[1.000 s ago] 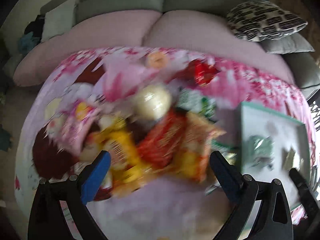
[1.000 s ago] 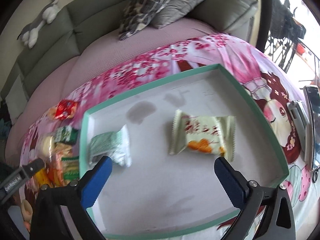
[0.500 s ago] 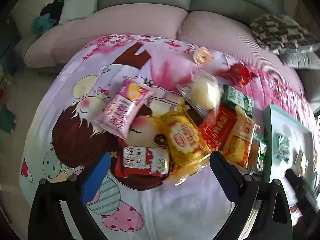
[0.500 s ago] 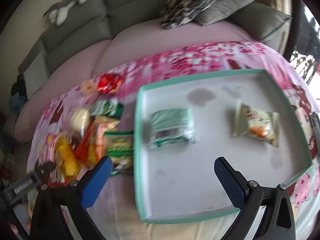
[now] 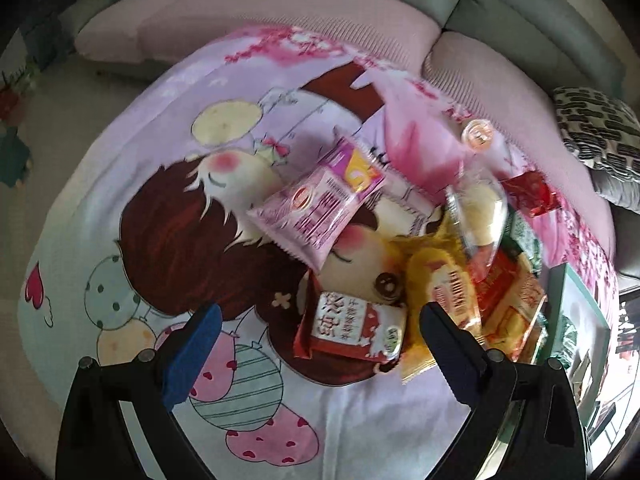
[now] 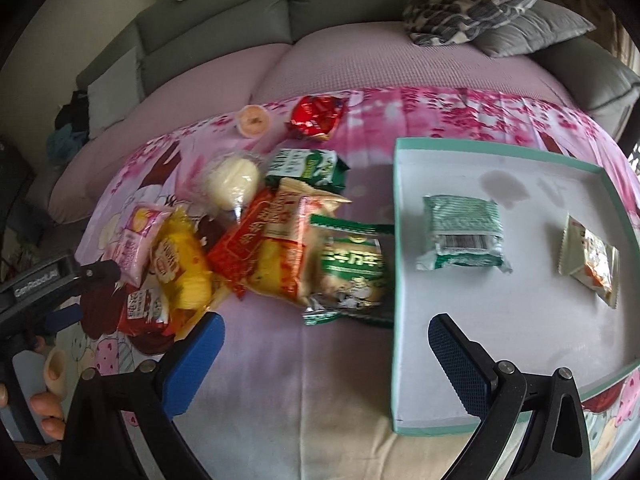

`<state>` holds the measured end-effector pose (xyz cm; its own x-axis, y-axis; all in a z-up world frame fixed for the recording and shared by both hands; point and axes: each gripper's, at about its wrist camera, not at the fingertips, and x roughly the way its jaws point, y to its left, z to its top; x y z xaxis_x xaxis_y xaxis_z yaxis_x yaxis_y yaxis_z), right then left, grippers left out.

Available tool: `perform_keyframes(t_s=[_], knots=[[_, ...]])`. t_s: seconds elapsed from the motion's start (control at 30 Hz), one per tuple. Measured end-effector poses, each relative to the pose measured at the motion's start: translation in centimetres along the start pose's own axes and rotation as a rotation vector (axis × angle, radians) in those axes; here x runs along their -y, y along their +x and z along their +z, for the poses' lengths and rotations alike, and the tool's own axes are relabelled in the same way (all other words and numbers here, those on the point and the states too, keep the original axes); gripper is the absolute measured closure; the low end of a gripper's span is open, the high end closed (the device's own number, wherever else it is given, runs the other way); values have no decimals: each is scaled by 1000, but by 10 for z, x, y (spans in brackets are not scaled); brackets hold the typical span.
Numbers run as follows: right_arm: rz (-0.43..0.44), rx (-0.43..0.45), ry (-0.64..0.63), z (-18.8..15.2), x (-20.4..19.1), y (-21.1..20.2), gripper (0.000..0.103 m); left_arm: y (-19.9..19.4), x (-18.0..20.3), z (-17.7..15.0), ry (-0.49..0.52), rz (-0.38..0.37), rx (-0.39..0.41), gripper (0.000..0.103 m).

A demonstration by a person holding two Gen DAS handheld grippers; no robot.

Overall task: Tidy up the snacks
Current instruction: 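Move both tools back toward the snack pile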

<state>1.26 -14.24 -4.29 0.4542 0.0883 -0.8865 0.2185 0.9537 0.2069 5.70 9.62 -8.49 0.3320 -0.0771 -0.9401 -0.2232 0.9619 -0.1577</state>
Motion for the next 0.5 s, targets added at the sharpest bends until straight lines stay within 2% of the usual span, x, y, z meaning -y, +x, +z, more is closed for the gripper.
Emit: perform_keyframes(t_s=[0.17, 0.33, 0.43, 0.5], knots=[[-1, -26, -7, -2, -5, 7, 0, 19, 5, -6, 38, 28, -59, 4], [-9, -26, -7, -3, -5, 7, 0, 26, 11, -9, 67, 36, -76, 6], [-11, -27, -3, -3, -3, 7, 0, 30, 20, -12, 101, 33, -88, 9], [-13, -31, 0, -2, -2, 7, 0, 34, 27, -14, 125, 33, -102, 17]])
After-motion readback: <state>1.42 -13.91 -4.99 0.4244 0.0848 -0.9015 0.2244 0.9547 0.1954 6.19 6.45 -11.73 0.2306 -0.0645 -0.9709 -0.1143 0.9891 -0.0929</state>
